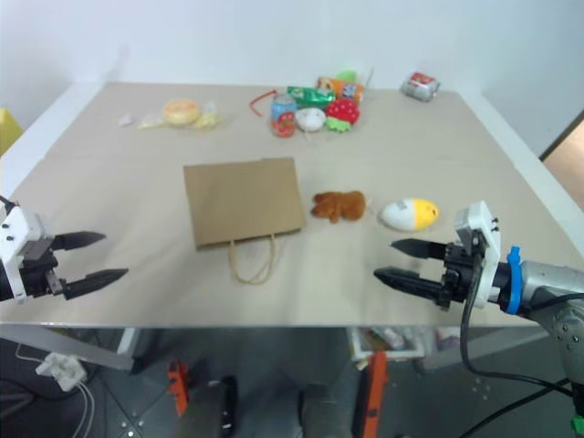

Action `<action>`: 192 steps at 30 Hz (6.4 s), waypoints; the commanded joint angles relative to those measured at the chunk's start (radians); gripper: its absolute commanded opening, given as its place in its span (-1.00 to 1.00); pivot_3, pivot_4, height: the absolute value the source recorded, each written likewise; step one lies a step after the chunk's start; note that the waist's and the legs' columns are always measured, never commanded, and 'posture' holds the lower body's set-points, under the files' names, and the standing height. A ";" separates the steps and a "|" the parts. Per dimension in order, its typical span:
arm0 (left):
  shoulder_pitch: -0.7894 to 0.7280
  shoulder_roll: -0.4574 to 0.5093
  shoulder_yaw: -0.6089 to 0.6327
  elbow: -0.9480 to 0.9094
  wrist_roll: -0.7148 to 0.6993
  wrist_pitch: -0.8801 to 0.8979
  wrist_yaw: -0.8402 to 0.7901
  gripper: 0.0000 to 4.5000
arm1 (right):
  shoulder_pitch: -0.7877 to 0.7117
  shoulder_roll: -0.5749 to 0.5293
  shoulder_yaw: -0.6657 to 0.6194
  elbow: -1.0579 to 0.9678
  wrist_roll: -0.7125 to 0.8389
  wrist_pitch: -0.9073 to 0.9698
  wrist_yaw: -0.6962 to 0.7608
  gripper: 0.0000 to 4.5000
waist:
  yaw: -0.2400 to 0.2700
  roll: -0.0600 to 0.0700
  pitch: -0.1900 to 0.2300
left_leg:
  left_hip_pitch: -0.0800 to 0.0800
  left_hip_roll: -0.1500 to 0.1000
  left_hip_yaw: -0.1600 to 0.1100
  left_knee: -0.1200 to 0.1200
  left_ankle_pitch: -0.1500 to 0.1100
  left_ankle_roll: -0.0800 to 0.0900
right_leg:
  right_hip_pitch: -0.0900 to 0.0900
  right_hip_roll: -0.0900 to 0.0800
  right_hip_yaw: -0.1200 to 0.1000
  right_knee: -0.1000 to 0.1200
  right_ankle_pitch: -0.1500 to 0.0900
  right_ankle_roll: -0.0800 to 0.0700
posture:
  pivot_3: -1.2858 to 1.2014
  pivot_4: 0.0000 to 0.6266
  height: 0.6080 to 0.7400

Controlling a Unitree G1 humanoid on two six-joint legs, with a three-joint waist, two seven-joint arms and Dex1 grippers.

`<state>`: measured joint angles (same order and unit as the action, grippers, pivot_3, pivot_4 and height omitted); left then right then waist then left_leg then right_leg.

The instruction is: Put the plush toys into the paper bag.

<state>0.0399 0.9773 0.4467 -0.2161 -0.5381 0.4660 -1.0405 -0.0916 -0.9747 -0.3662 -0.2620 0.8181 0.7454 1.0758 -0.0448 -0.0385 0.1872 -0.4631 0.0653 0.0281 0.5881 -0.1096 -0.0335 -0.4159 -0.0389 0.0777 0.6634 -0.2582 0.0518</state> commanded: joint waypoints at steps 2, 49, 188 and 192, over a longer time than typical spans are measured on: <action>-0.083 -0.022 -0.121 -0.002 0.084 -0.183 -0.059 1.00 | -0.007 0.007 0.001 -0.024 -0.023 -0.018 -0.023 0.94 | 0.000 0.000 0.000 | 0.000 0.000 0.000 0.000 0.000 0.000 | 0.000 0.000 0.000 0.000 0.000 0.000 | 0.03 -0.52 1.00; -0.854 -0.479 -0.705 0.800 0.476 -1.231 -0.247 0.17 | 0.007 0.146 0.146 -0.283 -0.003 -0.022 -0.170 1.00 | 0.021 0.001 -0.001 | 0.000 0.000 -0.002 0.014 0.002 0.004 | 0.009 0.003 0.000 0.000 0.007 0.008 | 0.03 -0.52 1.00; -0.632 -0.664 -0.523 0.250 0.361 -0.956 0.282 -1.00 | -0.350 0.433 0.189 -0.113 -0.223 0.117 -0.343 -0.97 | 0.016 0.001 -0.001 | -0.002 0.000 -0.006 0.010 0.001 0.003 | 0.007 0.008 0.003 0.001 0.008 0.011 | 0.03 -0.52 1.00; -0.610 -0.655 -0.541 0.244 0.370 -0.977 0.266 -1.00 | -0.409 0.380 0.036 -0.008 -0.223 0.078 -0.408 -0.97 | 0.016 0.001 -0.001 | -0.002 0.000 -0.006 0.011 0.001 0.003 | 0.007 0.007 0.003 0.000 0.005 0.008 | 0.03 -0.52 1.00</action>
<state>-0.5876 0.3057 -0.0780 0.0596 -0.1750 -0.4699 -0.7568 -0.4356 -0.5391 -0.1531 -0.3308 0.5838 0.8778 0.7216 -0.0291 -0.0370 0.1865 -0.4652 0.0655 0.0219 0.5991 -0.1081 -0.0309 -0.4093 -0.0316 0.0811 0.6637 -0.2526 0.0598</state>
